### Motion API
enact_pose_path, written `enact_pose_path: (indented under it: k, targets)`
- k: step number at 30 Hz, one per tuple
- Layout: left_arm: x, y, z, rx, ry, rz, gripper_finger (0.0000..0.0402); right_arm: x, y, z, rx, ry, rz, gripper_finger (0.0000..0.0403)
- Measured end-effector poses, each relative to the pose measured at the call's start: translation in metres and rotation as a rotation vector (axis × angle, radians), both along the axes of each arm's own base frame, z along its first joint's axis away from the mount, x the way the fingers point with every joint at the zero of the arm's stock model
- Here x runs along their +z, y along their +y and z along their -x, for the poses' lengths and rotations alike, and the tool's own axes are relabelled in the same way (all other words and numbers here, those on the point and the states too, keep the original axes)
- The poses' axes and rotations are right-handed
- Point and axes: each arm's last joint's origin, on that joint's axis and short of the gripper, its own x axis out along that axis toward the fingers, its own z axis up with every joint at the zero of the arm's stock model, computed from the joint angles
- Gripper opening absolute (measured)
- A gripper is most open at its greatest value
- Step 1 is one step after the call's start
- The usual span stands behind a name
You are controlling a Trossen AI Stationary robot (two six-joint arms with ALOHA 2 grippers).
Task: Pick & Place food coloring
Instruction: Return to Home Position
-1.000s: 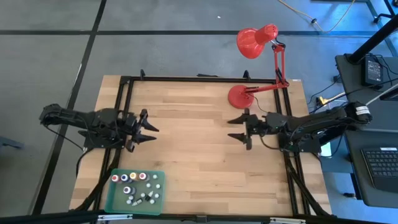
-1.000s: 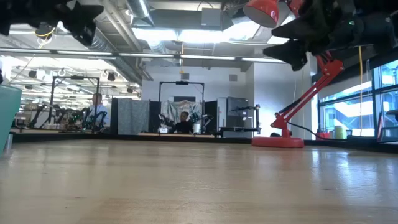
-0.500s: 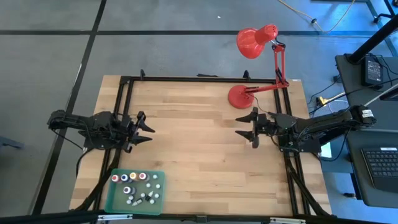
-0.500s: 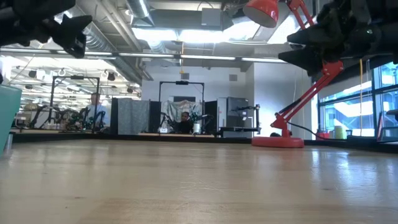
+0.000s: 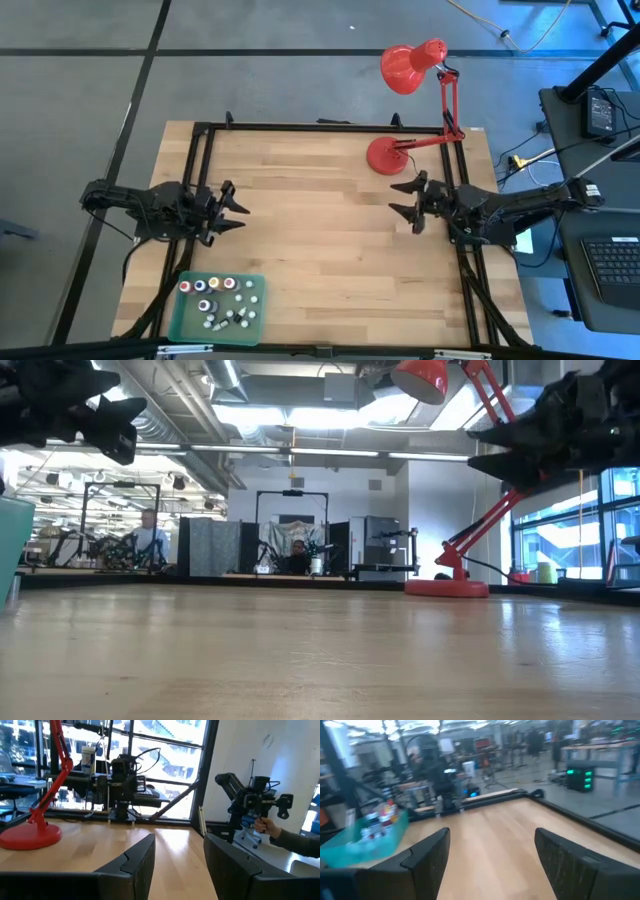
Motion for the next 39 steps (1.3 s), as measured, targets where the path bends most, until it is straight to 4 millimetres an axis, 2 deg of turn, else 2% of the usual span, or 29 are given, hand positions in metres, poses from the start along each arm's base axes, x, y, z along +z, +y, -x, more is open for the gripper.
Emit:
enact_pose_path:
  k: [13,21,26,34,39]
  targets:
    - [-0.001,0.0,0.0,0.003,0.01,-0.02,0.0165,0.004,-0.013,0.018,-0.129,-0.053,0.07,0.0293]
    - [-0.003,0.0,0.0,-0.003,0.031,0.01,0.0163,0.01,-0.013,0.026,-0.117,-0.112,0.098,0.0293]
    - [-0.003,0.0,0.0,-0.004,0.031,0.013,0.0166,0.004,-0.013,0.031,-0.11,-0.072,0.051,0.0293]
    - [-0.003,0.0,0.0,-0.004,0.031,0.014,0.0162,0.003,-0.006,0.036,0.103,-0.082,0.07,0.0293]
    - [-0.003,0.0,0.0,-0.004,0.031,0.014,0.0165,0.003,-0.005,0.036,0.153,-0.083,0.073,0.0293]
